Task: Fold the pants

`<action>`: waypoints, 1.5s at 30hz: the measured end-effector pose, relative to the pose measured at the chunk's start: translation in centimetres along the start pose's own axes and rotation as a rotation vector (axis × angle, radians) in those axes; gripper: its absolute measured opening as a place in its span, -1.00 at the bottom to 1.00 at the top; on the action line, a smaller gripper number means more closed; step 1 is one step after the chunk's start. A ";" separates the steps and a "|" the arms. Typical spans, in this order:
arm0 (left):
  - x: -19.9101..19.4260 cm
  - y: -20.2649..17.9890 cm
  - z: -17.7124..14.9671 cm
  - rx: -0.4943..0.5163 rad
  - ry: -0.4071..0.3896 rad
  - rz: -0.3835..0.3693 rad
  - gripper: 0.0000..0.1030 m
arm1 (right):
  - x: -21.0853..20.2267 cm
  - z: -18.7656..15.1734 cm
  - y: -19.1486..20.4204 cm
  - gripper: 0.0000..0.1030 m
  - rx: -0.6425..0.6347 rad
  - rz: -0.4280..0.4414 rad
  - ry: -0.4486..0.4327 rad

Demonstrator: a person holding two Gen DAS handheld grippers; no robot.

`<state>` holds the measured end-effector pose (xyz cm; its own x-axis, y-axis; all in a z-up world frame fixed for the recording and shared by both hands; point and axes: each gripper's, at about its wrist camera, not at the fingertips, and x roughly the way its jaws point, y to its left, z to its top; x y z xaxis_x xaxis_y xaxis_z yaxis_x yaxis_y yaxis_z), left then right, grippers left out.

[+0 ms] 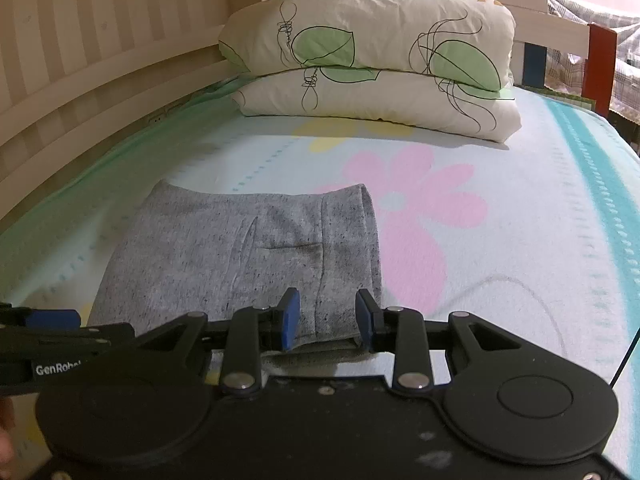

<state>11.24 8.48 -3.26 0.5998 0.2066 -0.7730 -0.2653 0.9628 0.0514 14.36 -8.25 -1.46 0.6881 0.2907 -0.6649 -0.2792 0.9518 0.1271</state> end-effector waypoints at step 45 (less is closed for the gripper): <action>0.3 0.5 0.2 -0.019 0.024 0.000 0.23 | 0.0 -0.4 0.4 -0.34 -0.019 0.010 0.008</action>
<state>11.40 9.07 -3.38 0.5814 0.2022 -0.7881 -0.2801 0.9592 0.0394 13.94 -7.89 -1.74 0.6795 0.2993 -0.6699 -0.2987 0.9468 0.1200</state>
